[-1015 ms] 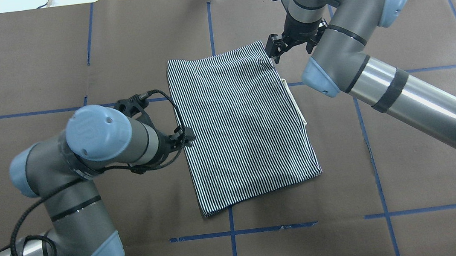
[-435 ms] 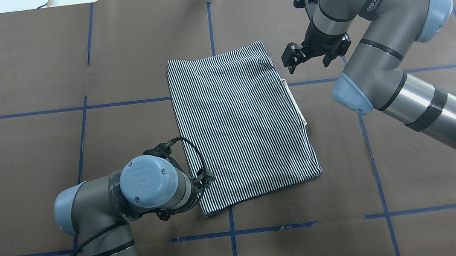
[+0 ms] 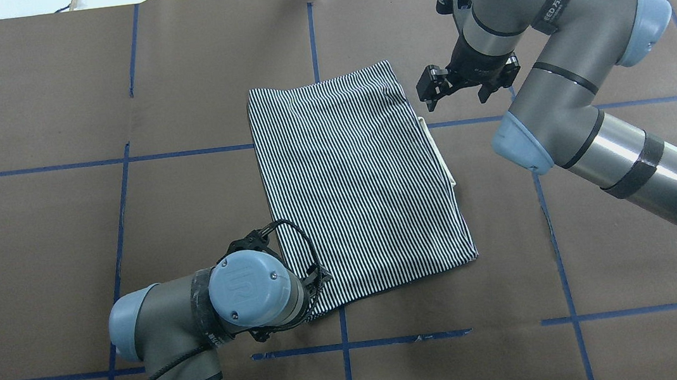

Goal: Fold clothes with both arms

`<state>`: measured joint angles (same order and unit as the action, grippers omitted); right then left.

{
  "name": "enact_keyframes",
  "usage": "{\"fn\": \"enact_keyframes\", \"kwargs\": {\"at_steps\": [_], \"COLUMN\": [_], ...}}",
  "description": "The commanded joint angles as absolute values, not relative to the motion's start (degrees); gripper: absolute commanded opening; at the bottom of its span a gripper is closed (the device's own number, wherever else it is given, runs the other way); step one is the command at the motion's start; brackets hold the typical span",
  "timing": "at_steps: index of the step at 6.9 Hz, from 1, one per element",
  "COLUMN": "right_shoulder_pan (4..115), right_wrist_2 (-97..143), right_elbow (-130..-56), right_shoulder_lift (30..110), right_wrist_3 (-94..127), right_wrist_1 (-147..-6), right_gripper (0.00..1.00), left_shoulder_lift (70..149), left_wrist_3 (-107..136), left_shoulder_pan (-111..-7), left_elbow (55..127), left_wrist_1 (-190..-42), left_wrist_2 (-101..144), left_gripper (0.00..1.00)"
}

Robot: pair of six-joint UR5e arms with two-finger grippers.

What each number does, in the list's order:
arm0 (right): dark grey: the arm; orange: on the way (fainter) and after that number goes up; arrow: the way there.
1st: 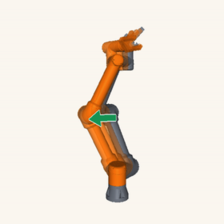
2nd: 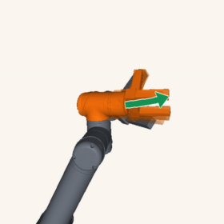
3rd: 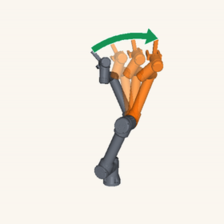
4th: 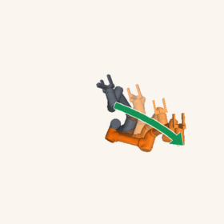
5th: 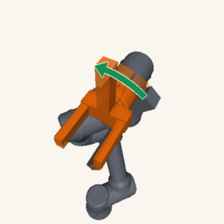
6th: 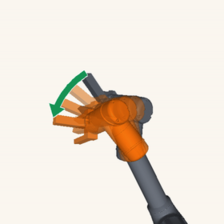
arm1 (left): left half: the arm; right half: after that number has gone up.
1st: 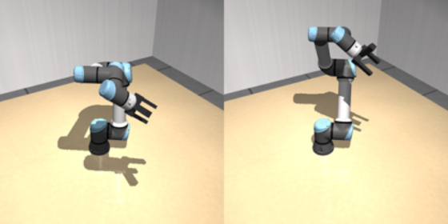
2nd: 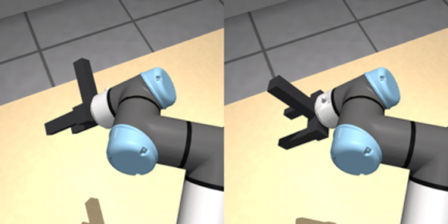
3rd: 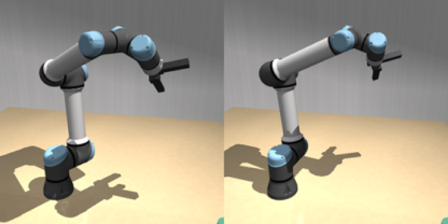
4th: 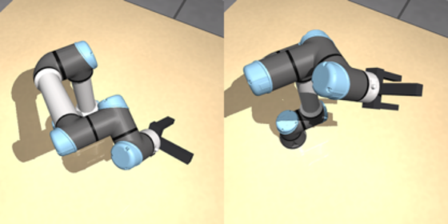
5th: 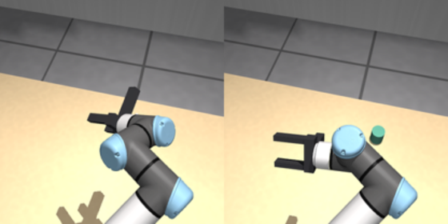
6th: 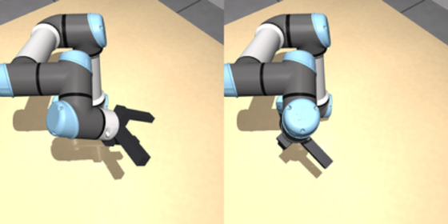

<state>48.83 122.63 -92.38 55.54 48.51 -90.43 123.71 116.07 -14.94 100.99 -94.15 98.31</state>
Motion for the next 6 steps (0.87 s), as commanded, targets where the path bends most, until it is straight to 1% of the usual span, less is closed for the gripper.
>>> {"fn": "enact_keyframes", "kwargs": {"at_steps": [1,2,3,4,5,6], "right_shoulder_pan": [48.78,48.78,48.78,48.78,48.69,48.69], "right_wrist_2": [122.61,122.52,122.52,122.52,122.52,122.52], "right_elbow": [-92.37,-92.37,-92.37,-92.29,-92.29,-92.20], "right_shoulder_lift": [55.55,55.63,55.63,55.63,55.63,55.81], "right_wrist_3": [48.87,48.95,48.87,48.87,48.95,48.87], "right_wrist_1": [-90.35,-90.44,-90.35,-90.35,-90.35,-90.35], "right_gripper": [1.00,1.00,1.00,1.00,1.00,1.00], "left_shoulder_lift": [125.06,125.42,125.85,125.86,125.77,125.77], "left_wrist_3": [117.76,117.95,118.21,118.21,118.21,118.21], "left_shoulder_pan": [-14.33,-14.33,-14.33,-14.33,-14.33,-14.33], "left_elbow": [99.06,98.79,98.44,98.44,98.44,98.35], "left_wrist_1": [-94.13,-94.13,-94.13,-94.13,-94.13,-94.13], "left_wrist_2": [98.17,98.17,98.17,98.17,98.09,97.82], "left_gripper": [0.91,0.90,0.86,0.78,0.64,0.39]}}
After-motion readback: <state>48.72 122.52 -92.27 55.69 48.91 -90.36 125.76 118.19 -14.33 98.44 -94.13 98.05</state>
